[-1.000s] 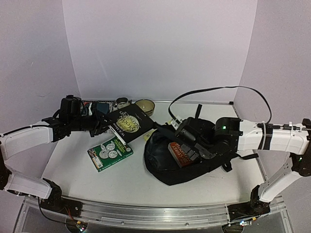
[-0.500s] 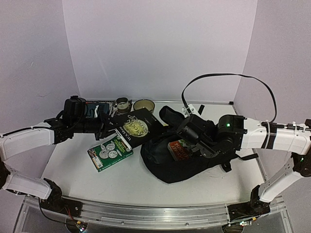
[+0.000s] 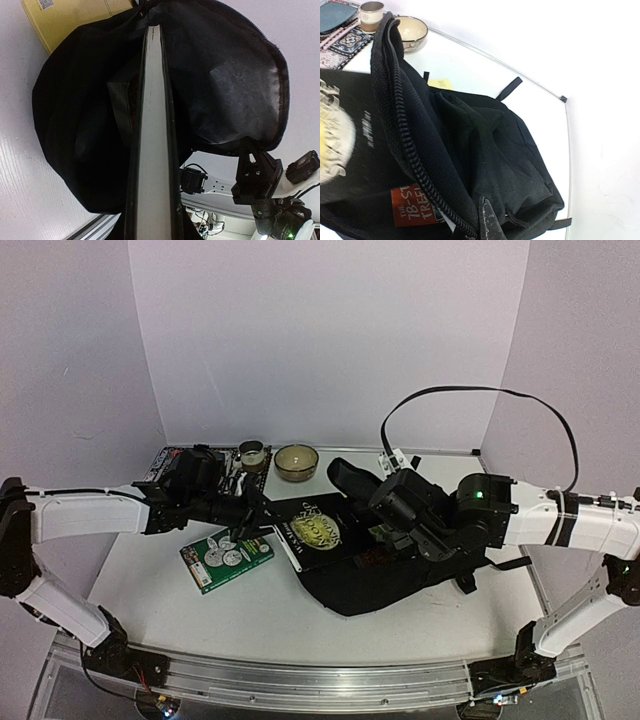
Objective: Pack the student bag
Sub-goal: Place the book in the largest pocket of the bag.
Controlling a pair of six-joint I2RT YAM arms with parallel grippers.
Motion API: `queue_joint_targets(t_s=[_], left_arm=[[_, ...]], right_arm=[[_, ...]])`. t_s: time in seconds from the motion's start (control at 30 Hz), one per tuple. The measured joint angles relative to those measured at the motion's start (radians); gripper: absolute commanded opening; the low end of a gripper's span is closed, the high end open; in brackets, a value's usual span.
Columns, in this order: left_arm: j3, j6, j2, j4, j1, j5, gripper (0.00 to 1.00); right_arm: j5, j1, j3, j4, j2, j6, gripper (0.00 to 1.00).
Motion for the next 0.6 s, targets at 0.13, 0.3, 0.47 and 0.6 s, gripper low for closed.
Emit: queue_joint_targets(t_s=[0.13, 0.3, 0.47, 0.6], left_arm=[[0.064, -0.007, 0.110, 0.039, -0.049, 0.002, 0.00], [0.170, -0.021, 0.246, 0.074, -0.099, 0.002, 0.00], [0.255, -0.031, 0.347, 0.102, -0.136, -0.018, 0.00], [0.334, -0.050, 0.430, 0.130, -0.163, -0.055, 0.00]], right_arm=[[-0.024, 0.000, -0.002, 0.022, -0.003, -0.011, 0.00], [-0.052, 0.000, -0.002, 0.048, -0.003, -0.022, 0.00], [-0.073, 0.000, -0.002, 0.071, -0.003, -0.031, 0.00], [-0.092, 0.000, -0.002, 0.090, -0.003, -0.035, 0.00]])
